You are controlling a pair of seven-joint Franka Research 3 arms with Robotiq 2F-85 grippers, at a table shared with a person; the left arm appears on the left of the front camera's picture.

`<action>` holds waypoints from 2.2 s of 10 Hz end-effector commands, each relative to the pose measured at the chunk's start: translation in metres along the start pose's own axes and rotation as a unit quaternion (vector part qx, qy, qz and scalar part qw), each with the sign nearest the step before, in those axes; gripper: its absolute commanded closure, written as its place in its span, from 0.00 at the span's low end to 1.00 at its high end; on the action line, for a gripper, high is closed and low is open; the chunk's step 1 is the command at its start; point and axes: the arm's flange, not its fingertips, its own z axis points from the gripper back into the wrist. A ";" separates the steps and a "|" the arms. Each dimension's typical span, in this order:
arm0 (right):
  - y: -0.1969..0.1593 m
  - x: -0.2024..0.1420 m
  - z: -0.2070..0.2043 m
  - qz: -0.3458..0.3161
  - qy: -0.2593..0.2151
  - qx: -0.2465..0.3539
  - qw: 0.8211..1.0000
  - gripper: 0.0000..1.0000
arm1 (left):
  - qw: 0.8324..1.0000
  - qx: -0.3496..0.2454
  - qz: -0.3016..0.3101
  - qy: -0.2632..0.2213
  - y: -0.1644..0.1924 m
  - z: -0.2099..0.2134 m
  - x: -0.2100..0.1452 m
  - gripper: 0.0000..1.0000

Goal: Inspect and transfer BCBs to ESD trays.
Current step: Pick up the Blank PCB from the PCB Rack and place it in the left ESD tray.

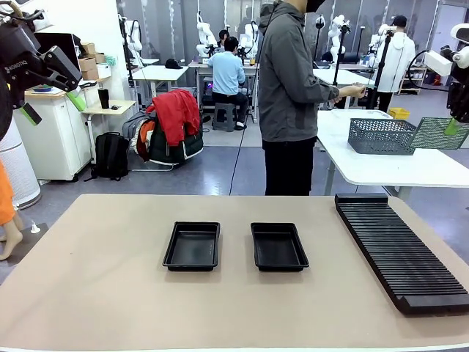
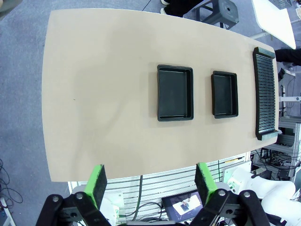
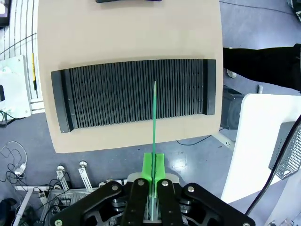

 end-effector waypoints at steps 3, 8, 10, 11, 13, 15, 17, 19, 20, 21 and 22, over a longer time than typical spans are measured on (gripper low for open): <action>-0.007 0.062 -0.009 -0.157 -0.046 0.041 0.986 0.98 | 1.000 -0.001 0.001 -0.002 0.001 0.000 0.001 0.00; 0.014 0.164 -0.070 -0.347 -0.115 0.145 0.919 0.98 | 1.000 -0.001 0.001 -0.002 0.001 0.000 0.001 0.00; 0.025 0.200 -0.102 -0.412 -0.140 0.185 0.881 0.98 | 1.000 -0.001 0.001 -0.002 0.001 0.000 0.001 0.00; 0.031 0.216 -0.117 -0.442 -0.158 0.201 0.860 0.98 | 1.000 -0.001 0.001 -0.002 0.001 0.000 0.001 0.00; 0.041 0.247 -0.151 -0.497 -0.188 0.237 0.813 0.98 | 1.000 -0.001 0.001 -0.002 0.001 0.000 0.001 0.00; 0.049 0.277 -0.183 -0.536 -0.216 0.273 0.769 0.98 | 1.000 -0.001 0.001 -0.002 0.001 0.000 0.001 0.00; 0.058 0.308 -0.219 -0.567 -0.239 0.298 0.730 0.98 | 1.000 -0.001 0.001 -0.002 0.001 0.000 0.001 0.00; 0.068 0.336 -0.250 -0.592 -0.259 0.310 0.697 0.98 | 1.000 -0.001 0.001 -0.002 0.001 0.000 0.001 0.00; 0.073 0.351 -0.268 -0.608 -0.264 0.313 0.681 0.98 | 1.000 -0.001 0.001 -0.002 0.001 0.000 0.001 0.00; 0.078 0.361 -0.284 -0.623 -0.272 0.311 0.664 0.98 | 1.000 -0.001 0.001 -0.002 0.001 0.000 0.001 0.00; 0.083 0.371 -0.300 -0.631 -0.277 0.313 0.653 0.98 | 1.000 -0.001 0.001 -0.002 0.001 0.000 0.001 0.00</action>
